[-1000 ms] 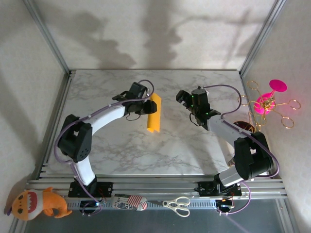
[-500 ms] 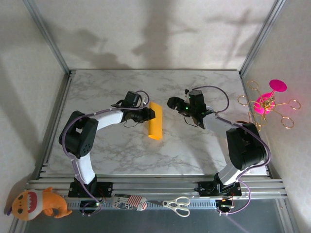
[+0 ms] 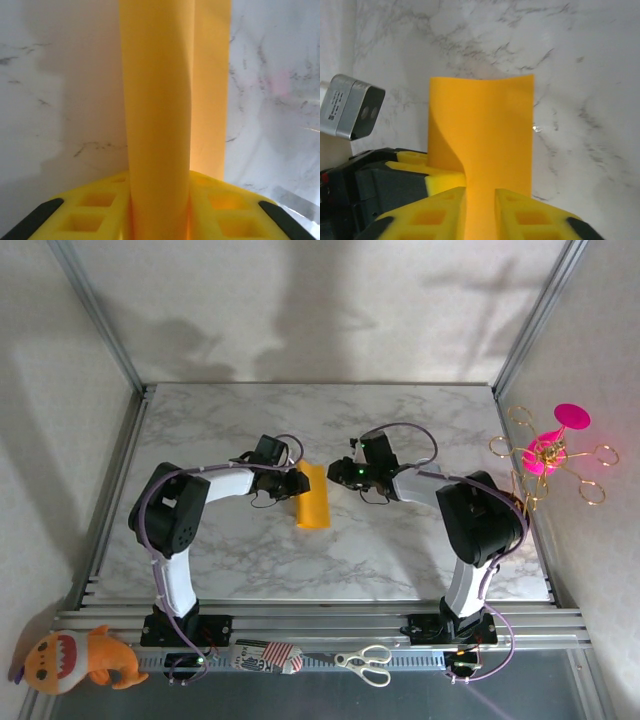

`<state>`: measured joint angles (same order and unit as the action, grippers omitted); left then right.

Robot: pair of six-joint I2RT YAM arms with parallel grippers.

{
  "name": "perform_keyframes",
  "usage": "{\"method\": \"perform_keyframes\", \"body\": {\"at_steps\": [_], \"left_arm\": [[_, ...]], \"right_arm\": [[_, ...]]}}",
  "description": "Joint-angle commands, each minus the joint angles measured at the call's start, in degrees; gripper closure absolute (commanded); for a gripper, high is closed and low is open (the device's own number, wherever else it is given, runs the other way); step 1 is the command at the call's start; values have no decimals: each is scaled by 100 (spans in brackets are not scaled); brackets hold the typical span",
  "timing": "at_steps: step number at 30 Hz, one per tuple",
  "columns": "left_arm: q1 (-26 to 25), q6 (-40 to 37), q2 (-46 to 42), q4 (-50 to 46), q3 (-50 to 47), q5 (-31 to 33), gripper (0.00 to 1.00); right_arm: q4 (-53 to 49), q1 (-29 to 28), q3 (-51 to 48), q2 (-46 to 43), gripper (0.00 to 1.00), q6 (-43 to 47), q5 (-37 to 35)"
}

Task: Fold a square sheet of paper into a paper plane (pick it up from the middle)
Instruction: First fold the square sheet of paper in half at the center of the table.

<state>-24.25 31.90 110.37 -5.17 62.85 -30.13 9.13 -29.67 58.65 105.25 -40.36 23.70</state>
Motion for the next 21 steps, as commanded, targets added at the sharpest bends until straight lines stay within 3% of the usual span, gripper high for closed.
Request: {"method": "perform_keyframes", "body": {"at_steps": [1, 13, 21], "left_arm": [[34, -182, 91, -208, 41, 187, 72], [36, -365, 169, -387, 122, 271, 73], [35, -312, -28, -661, 243, 491, 64]], "right_arm": [[-290, -128, 318, 228, 83, 98, 10], [-815, -329, 765, 914, 93, 125, 36], [-1275, -346, 840, 1150, 94, -96, -342]]}}
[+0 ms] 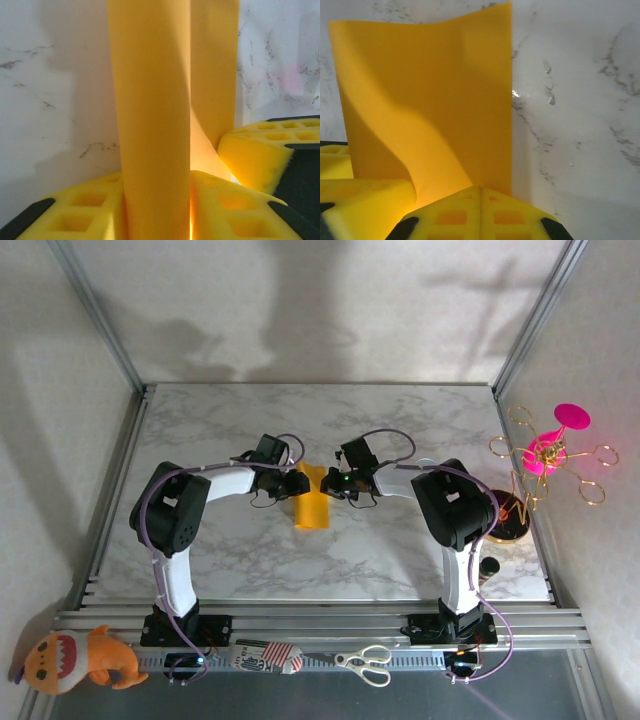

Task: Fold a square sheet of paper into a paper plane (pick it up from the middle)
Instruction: First fold the square sheet of paper in half at the center of the table.

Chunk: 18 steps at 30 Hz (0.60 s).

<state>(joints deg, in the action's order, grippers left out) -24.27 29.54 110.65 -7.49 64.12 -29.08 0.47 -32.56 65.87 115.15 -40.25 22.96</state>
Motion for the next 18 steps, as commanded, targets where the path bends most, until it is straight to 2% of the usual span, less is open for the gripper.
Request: {"method": "perform_keyframes", "body": {"at_steps": [1, 4, 7, 12, 18], "left_arm": [[37, -50, -137, -595, 156, 559, 60], [37, -32, -372, -1077, 211, 1219, 47], [37, 111, -647, -1106, 45, 1305, 38], [-113, 501, -874, -684, -267, 802, 31], [-365, 675, -627, -671, -229, 985, 30]], "right_arm": [[-481, -58, 119, 180, 94, -178, -330], [-636, -73, 87, 218, 95, -532, -415], [-603, -102, 45, 207, 94, -757, -424], [-468, -102, 25, 158, 93, -901, -398], [-338, -104, -42, 134, 89, -985, -291]]}}
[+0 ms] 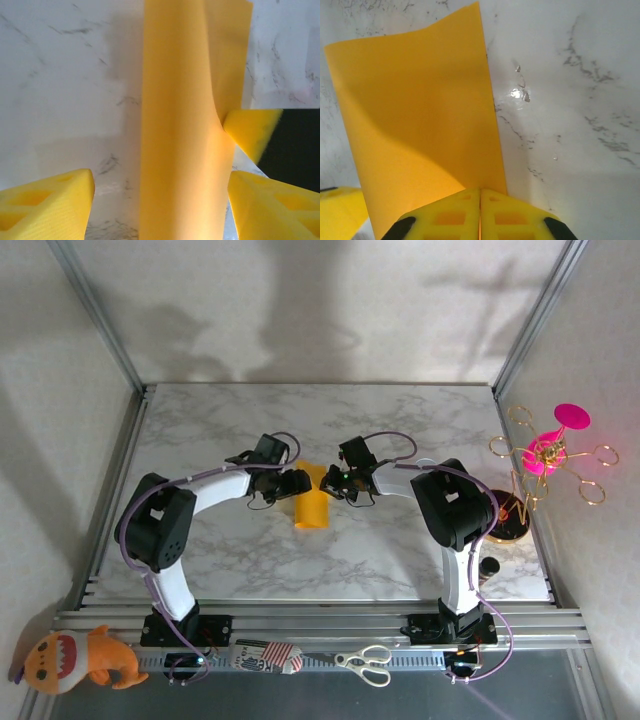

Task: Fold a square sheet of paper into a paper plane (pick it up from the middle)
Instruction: First fold the square sheet of paper in half at the center of the table.

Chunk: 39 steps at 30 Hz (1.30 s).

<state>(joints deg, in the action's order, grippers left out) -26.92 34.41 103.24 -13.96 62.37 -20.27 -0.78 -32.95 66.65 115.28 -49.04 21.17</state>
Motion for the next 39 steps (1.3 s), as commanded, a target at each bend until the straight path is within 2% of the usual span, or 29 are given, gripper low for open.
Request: {"method": "perform_keyframes", "body": {"at_steps": [1, 6, 11, 17, 22, 30, 35, 39], "left_arm": [[-127, 180, 171, -42, -26, 119, 31], [-229, 127, 389, -113, 117, 140, 35], [-244, 109, 544, -284, 109, 499, 43], [-244, 116, 650, -274, 10, 741, 52], [-244, 153, 714, -253, -32, 871, 55], [-227, 388, 741, -271, -109, 1103, 56], [-209, 448, 723, -216, -163, 1098, 56], [-214, 159, 815, -308, -77, 998, 56]], "right_arm": [[-195, -63, -117, 124, 88, -111, -102], [-43, -63, -150, 58, 82, -175, 16], [163, -10, -135, -228, 73, -229, 52], [499, 124, -362, -948, 62, -158, -435], [321, 244, -613, -1333, 61, 16, -1006], [-32, 377, -715, -1491, 61, 126, -1502], [-37, 405, -681, -1478, 61, 191, -1490], [-11, 410, -673, -1448, 61, 183, -1435]]}}
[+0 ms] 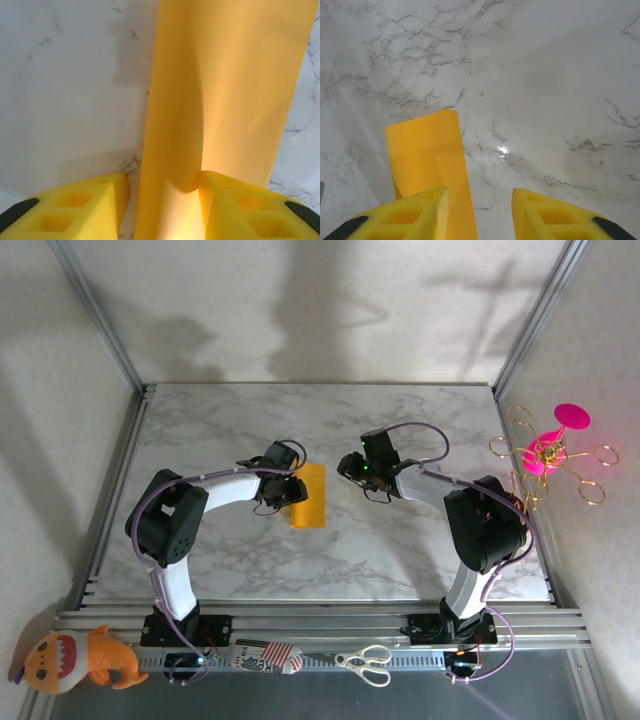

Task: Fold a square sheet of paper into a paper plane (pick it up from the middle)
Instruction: First fold the square sheet of paper in half at the center of the table.

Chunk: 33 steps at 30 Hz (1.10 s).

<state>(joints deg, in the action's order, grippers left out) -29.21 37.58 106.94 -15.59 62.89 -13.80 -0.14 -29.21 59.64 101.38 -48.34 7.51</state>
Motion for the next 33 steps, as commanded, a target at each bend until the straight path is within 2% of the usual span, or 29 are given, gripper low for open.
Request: {"method": "perform_keyframes", "body": {"at_steps": [1, 9, 27, 33], "left_arm": [[13, -243, 451, -184, -120, 348, 56], [12, -699, 561, -351, -54, 396, 57], [12, -410, 770, -308, -91, 406, 54], [11, -445, 816, -316, -127, 420, 55]], "right_arm": [[-74, 38, 21, -59, 61, 114, -74], [-65, 40, 46, -18, 61, 139, -49], [31, 35, 140, 219, 62, 160, 319], [413, 29, 79, 285, 63, 276, 962]]}}
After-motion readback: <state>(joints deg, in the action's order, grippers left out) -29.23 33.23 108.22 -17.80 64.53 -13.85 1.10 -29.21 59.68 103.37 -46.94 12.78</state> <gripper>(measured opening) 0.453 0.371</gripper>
